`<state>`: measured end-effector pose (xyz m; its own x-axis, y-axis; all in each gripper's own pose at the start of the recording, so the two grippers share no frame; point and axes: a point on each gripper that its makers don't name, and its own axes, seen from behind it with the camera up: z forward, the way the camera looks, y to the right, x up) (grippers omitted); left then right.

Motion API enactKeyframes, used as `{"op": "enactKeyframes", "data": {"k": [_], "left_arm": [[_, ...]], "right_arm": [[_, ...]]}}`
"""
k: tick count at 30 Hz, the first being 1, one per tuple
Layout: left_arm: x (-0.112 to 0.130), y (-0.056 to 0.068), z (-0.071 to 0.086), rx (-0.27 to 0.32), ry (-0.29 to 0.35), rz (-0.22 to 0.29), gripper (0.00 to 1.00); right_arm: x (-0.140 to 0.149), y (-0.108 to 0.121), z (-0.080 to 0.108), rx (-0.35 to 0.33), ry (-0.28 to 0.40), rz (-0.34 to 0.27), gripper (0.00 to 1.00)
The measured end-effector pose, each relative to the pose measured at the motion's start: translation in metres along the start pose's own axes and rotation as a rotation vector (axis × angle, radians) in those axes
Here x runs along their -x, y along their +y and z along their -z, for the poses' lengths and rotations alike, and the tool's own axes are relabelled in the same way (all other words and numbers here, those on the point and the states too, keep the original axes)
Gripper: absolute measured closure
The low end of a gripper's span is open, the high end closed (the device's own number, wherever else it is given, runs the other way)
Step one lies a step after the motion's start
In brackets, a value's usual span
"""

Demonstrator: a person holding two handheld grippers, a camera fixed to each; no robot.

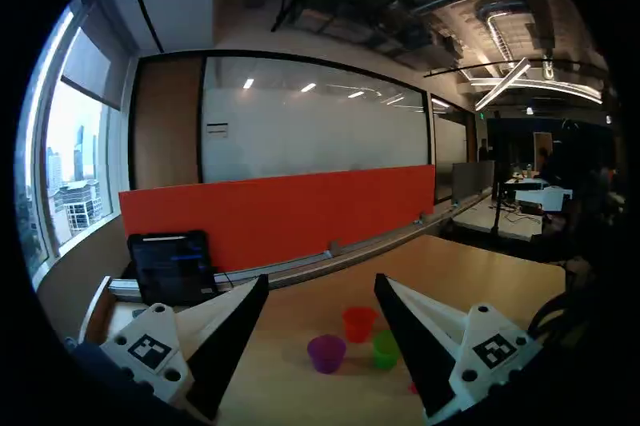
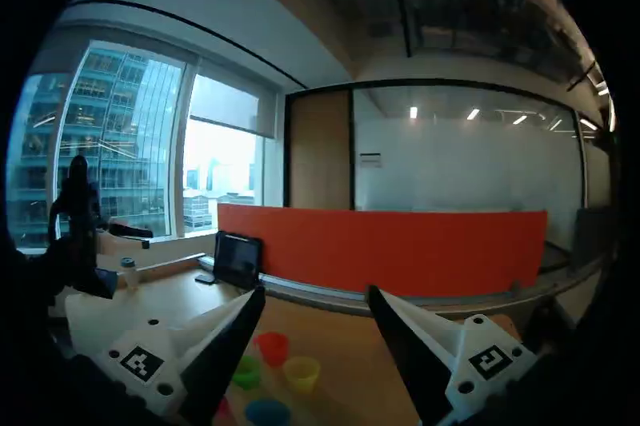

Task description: Pour water

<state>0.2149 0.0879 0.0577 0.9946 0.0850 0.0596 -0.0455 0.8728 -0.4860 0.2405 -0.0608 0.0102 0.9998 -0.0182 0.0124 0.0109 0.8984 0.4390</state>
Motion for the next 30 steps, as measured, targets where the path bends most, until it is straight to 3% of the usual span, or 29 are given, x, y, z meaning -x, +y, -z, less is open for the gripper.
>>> {"op": "enactKeyframes", "data": {"k": [6,14,30], "left_arm": [[0.008,0.018,-0.011,0.08,-0.009,-0.022,0.02],[0.031,0.022,-0.024,0.12,-0.056,-0.02,0.02],[0.099,0.034,-0.049,0.175,-0.173,-0.023,0.02]], "right_arm": [[0.009,-0.014,-0.003,-0.068,-0.039,0.036,0.0],[0.037,-0.031,-0.002,-0.143,-0.11,0.083,0.0],[0.119,-0.038,0.001,-0.213,-0.252,0.052,0.0]]}}
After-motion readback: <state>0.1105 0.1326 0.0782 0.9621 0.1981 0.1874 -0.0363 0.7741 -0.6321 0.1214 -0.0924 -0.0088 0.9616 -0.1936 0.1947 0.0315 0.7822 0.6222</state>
